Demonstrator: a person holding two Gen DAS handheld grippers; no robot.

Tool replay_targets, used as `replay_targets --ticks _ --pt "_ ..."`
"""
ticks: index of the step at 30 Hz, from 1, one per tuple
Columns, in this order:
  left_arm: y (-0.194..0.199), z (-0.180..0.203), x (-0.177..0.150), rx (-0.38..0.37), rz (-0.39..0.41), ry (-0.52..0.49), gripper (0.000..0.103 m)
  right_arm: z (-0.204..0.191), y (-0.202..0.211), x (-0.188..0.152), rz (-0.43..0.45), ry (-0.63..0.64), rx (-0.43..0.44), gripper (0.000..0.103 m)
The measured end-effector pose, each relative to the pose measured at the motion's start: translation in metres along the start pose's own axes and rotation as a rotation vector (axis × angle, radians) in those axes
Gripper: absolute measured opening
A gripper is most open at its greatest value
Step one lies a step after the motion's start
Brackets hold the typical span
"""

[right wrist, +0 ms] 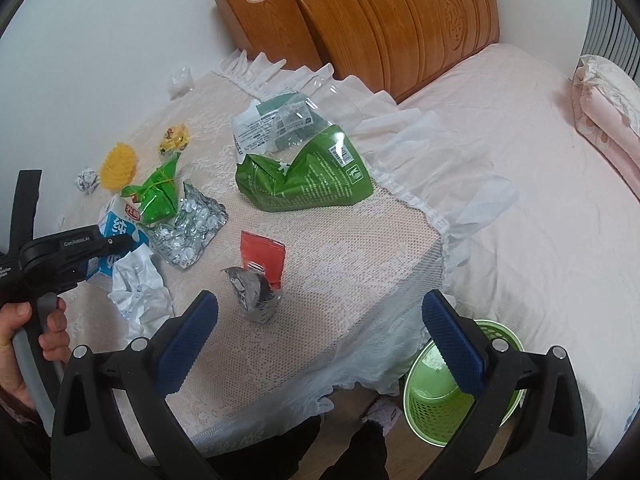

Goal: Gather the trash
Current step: 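Grasp the milk carton with the left tool while the right tool grasps the red wrapper, then drop the red wrapper and milk carton into the green wastebasket with both tools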

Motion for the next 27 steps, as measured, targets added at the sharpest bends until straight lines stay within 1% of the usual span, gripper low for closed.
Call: replay_targets --ticks 4,7,9,10,11,12,13,14,15,16,18,21,23,27 --pt "0.013 -0.009 -0.001 -0.020 0.045 -0.040 0.045 -0.013 -0.029 0.007 -0.037 -0.004 0.034 0.101" --pt "0.024 -0.019 -0.003 -0.036 0.078 -0.065 0.045 -0.027 -0.050 0.010 -0.063 0.021 0.014 0.099" --pt "0.031 -0.026 -0.003 -0.042 0.097 -0.078 0.045 -0.035 -0.059 0.011 -0.070 0.034 0.004 0.088" --pt "0.035 -0.030 -0.003 -0.041 0.112 -0.086 0.045 -0.037 -0.063 0.011 -0.072 0.036 -0.002 0.084" --pt "0.039 -0.033 -0.003 -0.035 0.127 -0.095 0.045 -0.038 -0.065 0.011 -0.074 0.034 -0.007 0.074" --pt "0.043 -0.036 -0.004 -0.025 0.142 -0.107 0.045 -0.039 -0.067 0.010 -0.075 0.032 -0.007 0.065" --pt "0.047 -0.038 -0.004 -0.018 0.155 -0.118 0.045 -0.040 -0.066 0.010 -0.061 0.035 -0.019 0.060" --pt "0.051 -0.041 -0.005 -0.012 0.167 -0.129 0.045 -0.039 -0.066 0.011 -0.061 0.033 -0.005 0.043" --pt "0.056 -0.043 -0.007 -0.006 0.178 -0.141 0.045 -0.039 -0.067 0.011 -0.065 0.026 0.012 0.038" --pt "0.061 -0.045 -0.009 -0.001 0.186 -0.155 0.045 -0.038 -0.066 0.011 -0.060 0.017 0.020 0.038" --pt "0.072 -0.042 -0.013 -0.003 0.201 -0.192 0.045 -0.034 -0.062 0.013 -0.043 0.006 0.033 0.033" --pt "0.088 -0.026 -0.024 -0.028 0.214 -0.263 0.045 -0.020 -0.048 0.012 -0.028 -0.032 0.069 0.033" --pt "0.096 -0.007 -0.034 -0.065 0.213 -0.312 0.045 -0.004 -0.028 0.007 -0.007 -0.059 0.072 0.033" --pt "0.107 0.042 -0.060 -0.176 0.198 -0.423 0.045 0.043 0.014 -0.017 0.037 -0.102 0.004 0.033"
Point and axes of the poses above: each gripper's, at about its wrist camera, not at the fingertips, and y roughly against the way its jaws point, z to its right, x to its top, the point moved 1 cm from there along -y, roughly the way its jaws point
